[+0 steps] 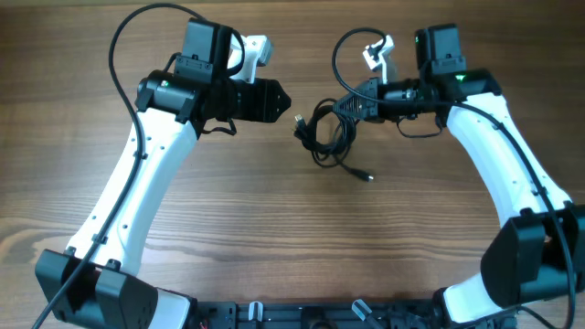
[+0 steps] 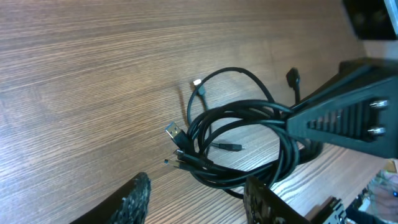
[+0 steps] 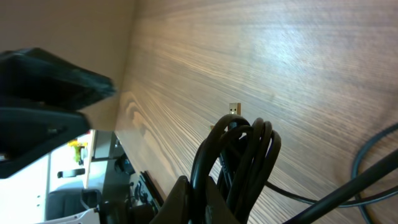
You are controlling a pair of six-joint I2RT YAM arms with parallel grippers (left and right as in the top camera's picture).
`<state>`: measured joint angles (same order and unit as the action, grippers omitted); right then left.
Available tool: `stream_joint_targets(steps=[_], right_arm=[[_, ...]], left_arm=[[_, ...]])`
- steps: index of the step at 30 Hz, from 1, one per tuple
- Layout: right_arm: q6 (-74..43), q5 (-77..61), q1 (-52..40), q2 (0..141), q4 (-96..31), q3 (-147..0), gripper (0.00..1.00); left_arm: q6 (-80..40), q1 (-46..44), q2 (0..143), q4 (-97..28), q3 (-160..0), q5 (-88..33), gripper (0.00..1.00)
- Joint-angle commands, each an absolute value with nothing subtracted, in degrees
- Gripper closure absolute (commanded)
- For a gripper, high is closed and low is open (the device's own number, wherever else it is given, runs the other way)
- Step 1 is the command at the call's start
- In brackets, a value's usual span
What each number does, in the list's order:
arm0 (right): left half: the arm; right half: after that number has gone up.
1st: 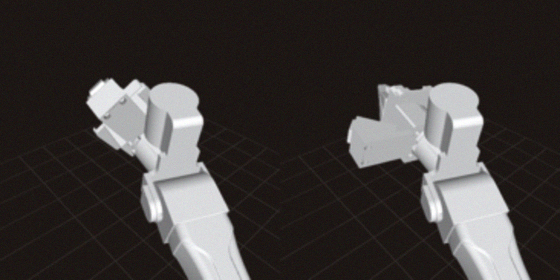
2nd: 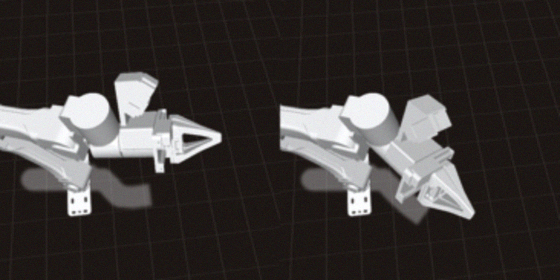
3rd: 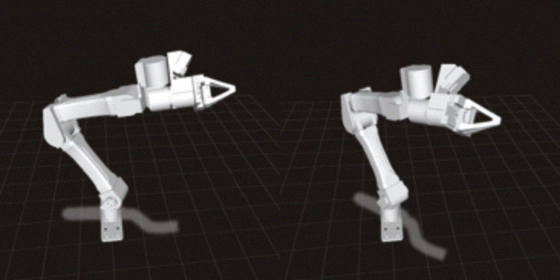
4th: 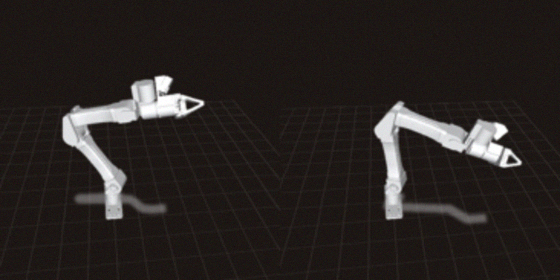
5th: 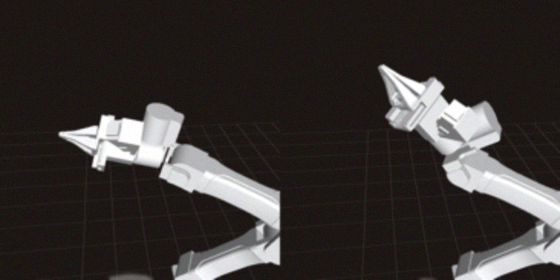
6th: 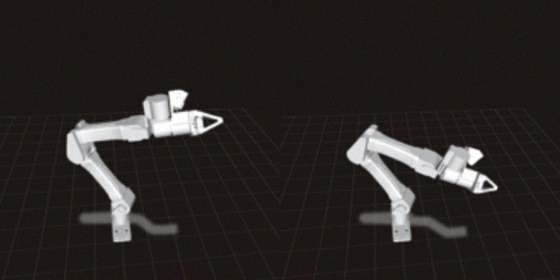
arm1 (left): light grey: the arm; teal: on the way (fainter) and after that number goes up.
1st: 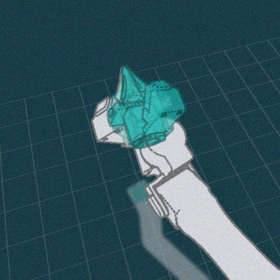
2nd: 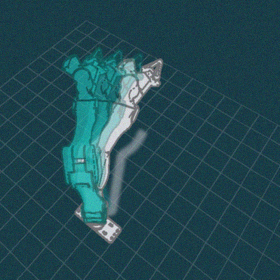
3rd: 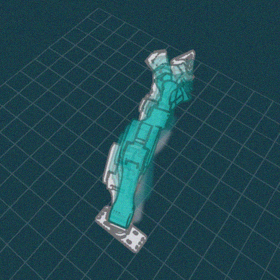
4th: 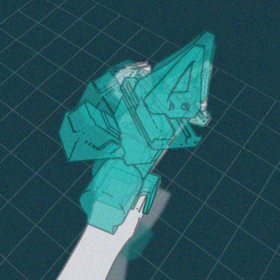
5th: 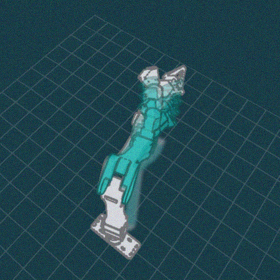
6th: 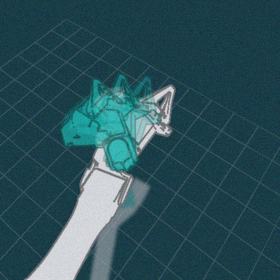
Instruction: Untangle cables
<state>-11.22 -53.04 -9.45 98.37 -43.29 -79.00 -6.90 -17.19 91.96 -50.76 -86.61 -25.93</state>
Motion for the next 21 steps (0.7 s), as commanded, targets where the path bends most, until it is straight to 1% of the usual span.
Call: stream_joint_targets(steps=[1, 13, 17, 21], right_arm=[[-10.55, -52.34, -9.54, 101.25, -42.94, -77.43, 0.96], [-12.05, -53.30, -10.70, 104.05, -42.70, -76.14, 0.96], [-12.67, -50.50, -12.80, 104.05, -42.70, -76.14, 0.96], [-16.19, -44.34, -15.40, 104.05, -42.59, -76.14, 0.95]], left_arm=[[-10.85, -16.08, 92.23, -50.89, -86.17, -23.66, 0.47], [-12.47, -15.46, 93.03, -52.31, -86.13, -23.64, 0.46], [-12.47, -15.49, 93.14, -52.42, -86.13, -23.49, 0.46], [-12.45, -15.49, 93.14, -53.25, -86.13, -21.39, 0.46]])
